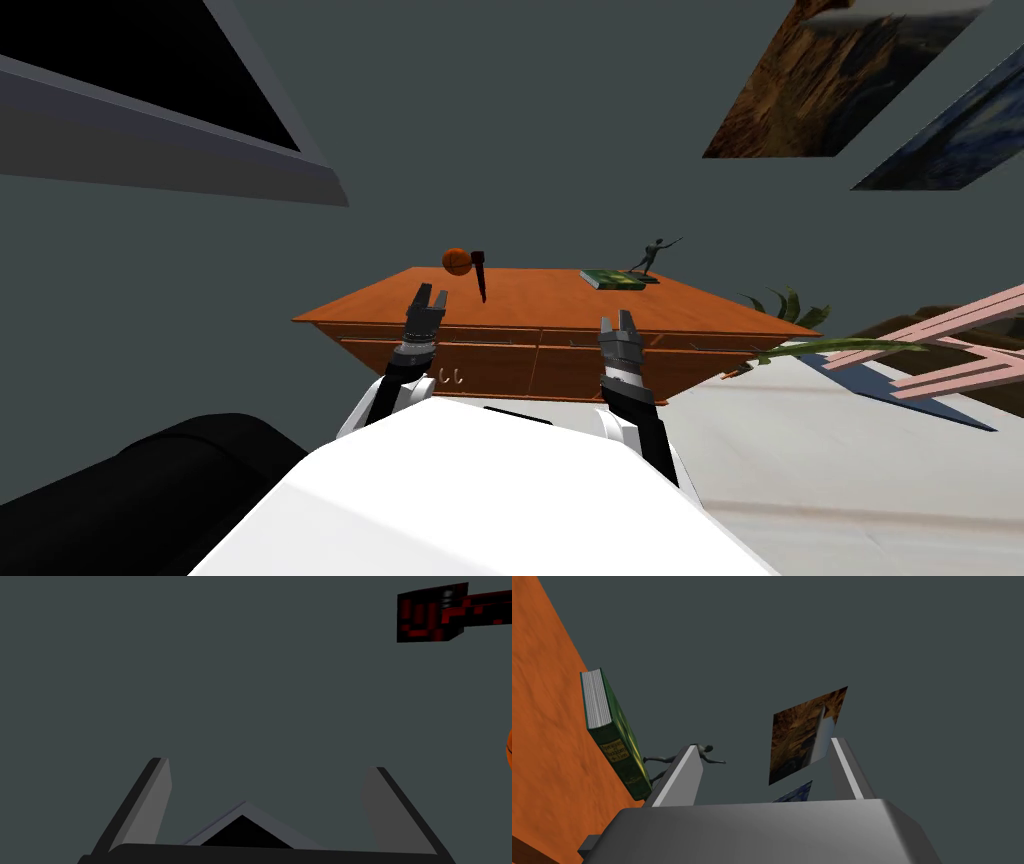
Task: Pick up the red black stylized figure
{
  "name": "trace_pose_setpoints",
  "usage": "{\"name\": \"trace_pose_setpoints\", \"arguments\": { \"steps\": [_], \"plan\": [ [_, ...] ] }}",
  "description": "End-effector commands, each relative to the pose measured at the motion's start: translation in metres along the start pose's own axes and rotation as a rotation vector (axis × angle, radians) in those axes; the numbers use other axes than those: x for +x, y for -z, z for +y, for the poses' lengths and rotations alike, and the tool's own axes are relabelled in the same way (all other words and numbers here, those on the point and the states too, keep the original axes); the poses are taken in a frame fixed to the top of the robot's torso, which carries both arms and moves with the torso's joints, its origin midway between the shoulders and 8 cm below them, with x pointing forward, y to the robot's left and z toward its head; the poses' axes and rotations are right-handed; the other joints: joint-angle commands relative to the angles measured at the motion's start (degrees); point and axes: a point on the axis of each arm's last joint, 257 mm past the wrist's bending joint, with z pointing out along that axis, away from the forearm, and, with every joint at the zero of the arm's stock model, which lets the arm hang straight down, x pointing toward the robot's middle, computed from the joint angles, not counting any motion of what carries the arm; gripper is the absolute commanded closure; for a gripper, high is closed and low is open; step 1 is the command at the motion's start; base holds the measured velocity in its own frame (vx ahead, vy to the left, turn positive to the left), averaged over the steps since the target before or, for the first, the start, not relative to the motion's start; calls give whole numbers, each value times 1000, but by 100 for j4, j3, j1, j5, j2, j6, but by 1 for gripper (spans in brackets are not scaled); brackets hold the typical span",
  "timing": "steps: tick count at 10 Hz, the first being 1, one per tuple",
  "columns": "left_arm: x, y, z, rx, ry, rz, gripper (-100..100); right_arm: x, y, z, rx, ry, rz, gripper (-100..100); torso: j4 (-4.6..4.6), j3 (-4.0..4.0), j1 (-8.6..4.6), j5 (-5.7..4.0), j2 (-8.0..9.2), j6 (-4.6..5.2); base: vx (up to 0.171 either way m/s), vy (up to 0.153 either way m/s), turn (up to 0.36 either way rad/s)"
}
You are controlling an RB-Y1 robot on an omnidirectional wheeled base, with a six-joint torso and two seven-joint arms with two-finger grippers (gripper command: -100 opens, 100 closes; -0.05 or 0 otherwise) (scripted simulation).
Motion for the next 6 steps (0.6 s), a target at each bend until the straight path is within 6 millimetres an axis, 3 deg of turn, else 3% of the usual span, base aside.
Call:
{"name": "trace_pose_setpoints", "arguments": {
  "steps": [1,6],
  "plan": [
    [0,2,13,-46,-42,29,-100,0,0,0,0,0,0,0,0,0,0,0,0,0,-4,-34,-98],
    [-9,14,62,-198,-203,122,-100,0,0,0,0,0,0,0,0,0,-3,-1,1,0,-2,-40,-131]
  ]
}}
